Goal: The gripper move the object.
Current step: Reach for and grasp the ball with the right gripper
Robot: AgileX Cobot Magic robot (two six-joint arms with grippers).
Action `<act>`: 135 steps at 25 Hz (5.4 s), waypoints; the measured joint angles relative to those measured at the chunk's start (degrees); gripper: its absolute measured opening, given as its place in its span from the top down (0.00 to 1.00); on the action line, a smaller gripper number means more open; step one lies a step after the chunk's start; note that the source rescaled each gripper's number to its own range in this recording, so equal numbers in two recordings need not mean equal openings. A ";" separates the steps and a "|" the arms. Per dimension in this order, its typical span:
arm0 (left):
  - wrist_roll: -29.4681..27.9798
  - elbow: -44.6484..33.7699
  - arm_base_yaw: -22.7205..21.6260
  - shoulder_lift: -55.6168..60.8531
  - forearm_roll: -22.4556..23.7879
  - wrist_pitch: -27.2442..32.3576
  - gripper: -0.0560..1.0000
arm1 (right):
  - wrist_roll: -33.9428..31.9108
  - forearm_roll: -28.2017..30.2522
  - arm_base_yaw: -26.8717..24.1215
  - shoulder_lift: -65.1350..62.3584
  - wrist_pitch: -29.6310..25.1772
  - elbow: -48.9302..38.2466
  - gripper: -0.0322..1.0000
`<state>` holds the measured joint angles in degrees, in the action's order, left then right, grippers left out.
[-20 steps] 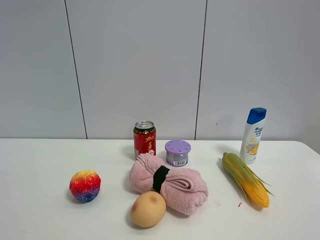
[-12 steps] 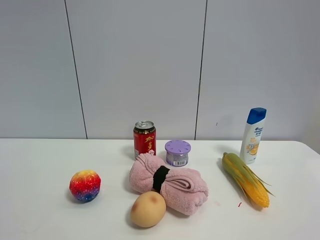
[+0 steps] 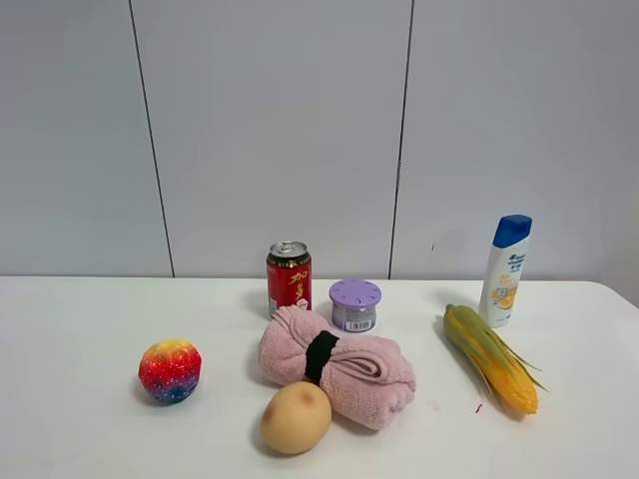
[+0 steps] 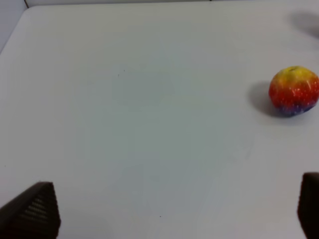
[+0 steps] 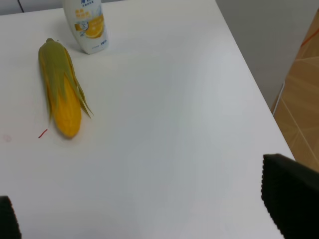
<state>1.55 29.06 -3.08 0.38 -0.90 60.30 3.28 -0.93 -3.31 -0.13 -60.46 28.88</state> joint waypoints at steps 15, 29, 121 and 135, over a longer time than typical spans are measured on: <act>0.00 0.00 0.00 0.00 -0.06 0.00 0.00 | 6.08 -5.42 0.00 8.46 0.00 13.06 0.00; 0.00 0.00 0.00 0.00 -0.06 0.00 0.00 | 30.76 -29.05 0.00 44.40 2.26 32.91 0.00; 0.00 0.00 0.00 0.05 0.00 0.00 0.00 | 23.19 -13.25 54.55 126.84 45.35 63.45 0.07; 0.00 0.00 0.00 0.05 0.00 0.00 0.00 | 23.08 -13.93 55.07 131.12 47.24 63.45 0.10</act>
<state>1.55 29.06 -3.08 0.43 -0.90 60.30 26.36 -14.86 51.77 130.99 -13.21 92.33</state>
